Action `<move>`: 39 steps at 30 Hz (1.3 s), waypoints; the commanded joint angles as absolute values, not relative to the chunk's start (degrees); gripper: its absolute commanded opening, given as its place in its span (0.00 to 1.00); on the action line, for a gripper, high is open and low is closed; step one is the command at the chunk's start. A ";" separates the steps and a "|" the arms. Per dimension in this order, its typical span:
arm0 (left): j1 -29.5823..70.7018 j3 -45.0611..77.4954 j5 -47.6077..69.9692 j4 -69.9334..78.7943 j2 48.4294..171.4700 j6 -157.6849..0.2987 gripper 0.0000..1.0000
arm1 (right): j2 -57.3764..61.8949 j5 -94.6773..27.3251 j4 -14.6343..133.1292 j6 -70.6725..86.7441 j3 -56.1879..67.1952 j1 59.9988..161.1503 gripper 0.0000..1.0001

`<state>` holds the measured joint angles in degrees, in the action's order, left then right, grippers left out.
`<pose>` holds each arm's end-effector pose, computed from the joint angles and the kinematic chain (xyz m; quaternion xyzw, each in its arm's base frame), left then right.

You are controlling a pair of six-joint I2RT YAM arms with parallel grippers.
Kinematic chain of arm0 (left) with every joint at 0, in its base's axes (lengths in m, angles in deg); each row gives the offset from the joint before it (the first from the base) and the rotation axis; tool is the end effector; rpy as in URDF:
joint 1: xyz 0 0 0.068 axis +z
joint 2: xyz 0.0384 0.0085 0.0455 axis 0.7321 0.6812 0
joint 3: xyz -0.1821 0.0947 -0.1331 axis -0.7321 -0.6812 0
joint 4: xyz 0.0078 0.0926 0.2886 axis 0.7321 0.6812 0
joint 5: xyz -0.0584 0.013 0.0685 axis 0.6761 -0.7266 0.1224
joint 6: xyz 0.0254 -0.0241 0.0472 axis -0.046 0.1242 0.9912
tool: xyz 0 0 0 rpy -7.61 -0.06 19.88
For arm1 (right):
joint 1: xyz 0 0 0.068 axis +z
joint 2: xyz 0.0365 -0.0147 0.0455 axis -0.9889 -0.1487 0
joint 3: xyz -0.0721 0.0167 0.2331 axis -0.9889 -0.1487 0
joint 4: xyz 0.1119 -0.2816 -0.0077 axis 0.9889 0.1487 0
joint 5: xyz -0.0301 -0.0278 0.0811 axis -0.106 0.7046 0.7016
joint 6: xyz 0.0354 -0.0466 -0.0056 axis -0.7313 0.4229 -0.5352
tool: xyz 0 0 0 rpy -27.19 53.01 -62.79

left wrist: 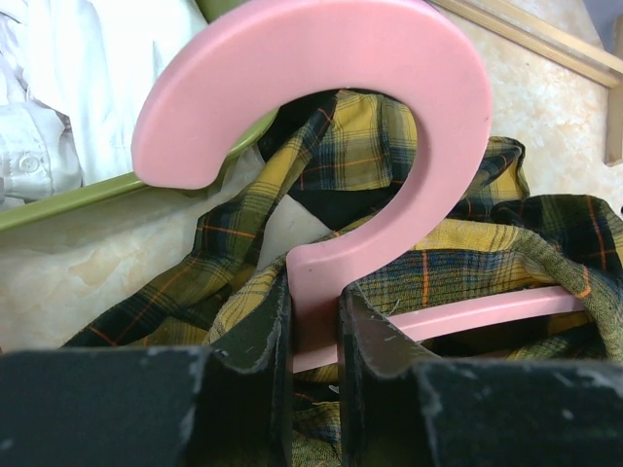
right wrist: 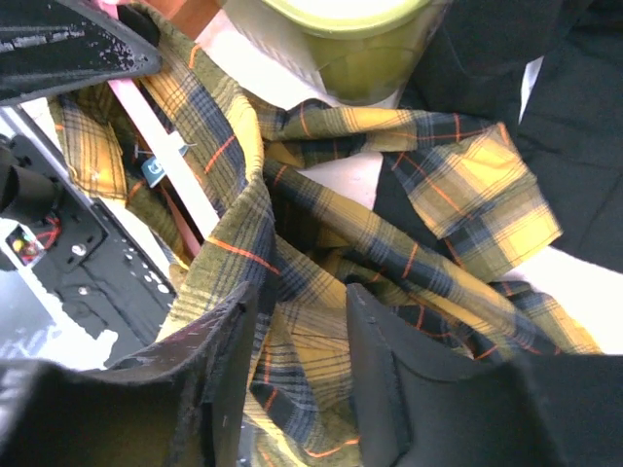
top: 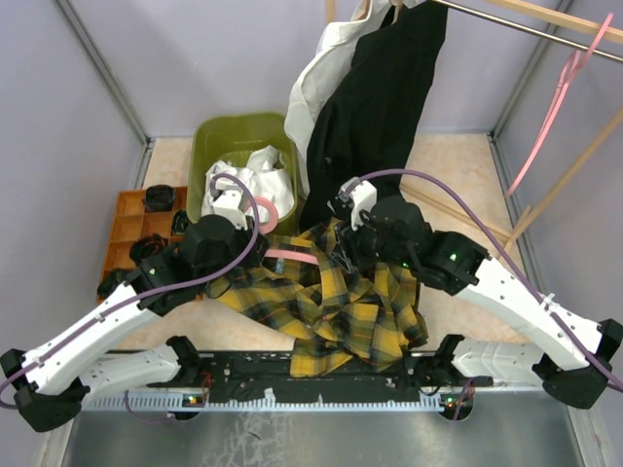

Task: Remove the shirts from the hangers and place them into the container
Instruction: Remove the shirt from the hanger.

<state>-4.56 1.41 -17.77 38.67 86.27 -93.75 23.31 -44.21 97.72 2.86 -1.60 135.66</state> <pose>0.1722 -0.1932 0.3351 0.0887 0.8371 -0.2082 0.4979 0.1656 0.2258 0.3596 -0.3010 0.8145 0.2523 0.4271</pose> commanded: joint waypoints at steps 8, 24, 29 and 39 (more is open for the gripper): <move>-4.27 3.09 -17.08 36.25 85.75 -92.60 0.00 | 22.70 -30.89 94.90 -0.22 -1.38 135.83 0.65; -4.35 2.59 -22.50 40.84 83.60 -91.87 0.00 | 23.47 -53.26 103.33 -2.64 0.93 135.68 0.00; -4.27 2.24 -24.09 41.25 81.78 -91.57 0.00 | 25.11 -55.03 106.49 -3.94 -0.68 132.24 0.00; -4.27 1.23 -23.46 40.21 79.57 -92.04 0.00 | 30.73 -42.34 100.37 -4.11 -5.23 130.45 0.01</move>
<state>-4.97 1.39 -19.04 38.76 81.94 -93.09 26.63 -43.05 99.71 -4.85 -4.40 131.80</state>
